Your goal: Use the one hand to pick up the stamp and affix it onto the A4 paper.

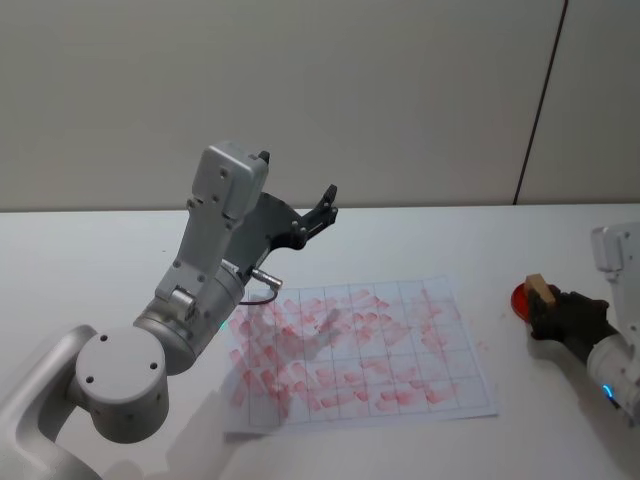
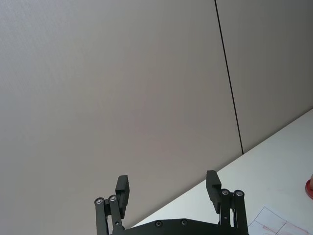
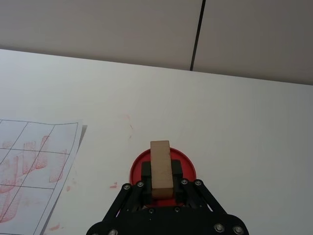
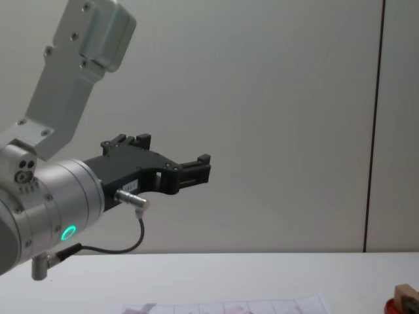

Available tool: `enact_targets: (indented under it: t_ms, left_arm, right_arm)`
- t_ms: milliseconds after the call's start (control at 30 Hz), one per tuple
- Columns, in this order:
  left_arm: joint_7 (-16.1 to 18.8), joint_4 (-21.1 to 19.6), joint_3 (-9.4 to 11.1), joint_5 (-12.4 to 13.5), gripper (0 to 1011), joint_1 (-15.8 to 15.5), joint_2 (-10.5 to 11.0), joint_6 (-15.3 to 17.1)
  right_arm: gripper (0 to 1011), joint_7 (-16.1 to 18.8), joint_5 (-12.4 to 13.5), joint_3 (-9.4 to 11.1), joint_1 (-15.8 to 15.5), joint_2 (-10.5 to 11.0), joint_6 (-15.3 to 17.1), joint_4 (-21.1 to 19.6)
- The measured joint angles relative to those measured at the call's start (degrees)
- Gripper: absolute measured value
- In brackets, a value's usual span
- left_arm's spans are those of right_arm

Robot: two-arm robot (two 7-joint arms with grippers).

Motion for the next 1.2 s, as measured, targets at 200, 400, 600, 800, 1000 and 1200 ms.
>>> enact_targets:
  t_ms: [200,400,600,800,1000,1200]
  left_arm:
    - [0.0,0.0,0.0,0.0,1001,0.0,0.0,0.0]
    - [0.0,0.0,0.0,0.0,1001,0.0,0.0,0.0]
    - [0.0,0.0,0.0,0.0,1001,0.0,0.0,0.0]
    - [0.0,0.0,0.0,0.0,1002,0.0,0.0,0.0]
    - [0.0,0.0,0.0,0.0,1001,0.0,0.0,0.0]
    - [0.0,0.0,0.0,0.0,1001,0.0,0.0,0.0]
  right_arm:
    - [224,0.3,0.5,0.1,-0.5,0.2,-0.1,-2.3]
    - [224,0.8,1.0,0.3,-1.1,0.4,-0.9,-6.3]
    - [224,2.0,1.1,0.1,-1.3,0.3,-1.2,-10.2]
    - [224,2.8,0.5,-0.5,-1.3,-0.3,-0.7,-12.1]
    - [224,3.5,-1.1,-1.6,-0.7,-1.4,0.3,-11.8]
    - [224,3.8,-3.4,-3.1,0.4,-3.0,0.7,-9.1]
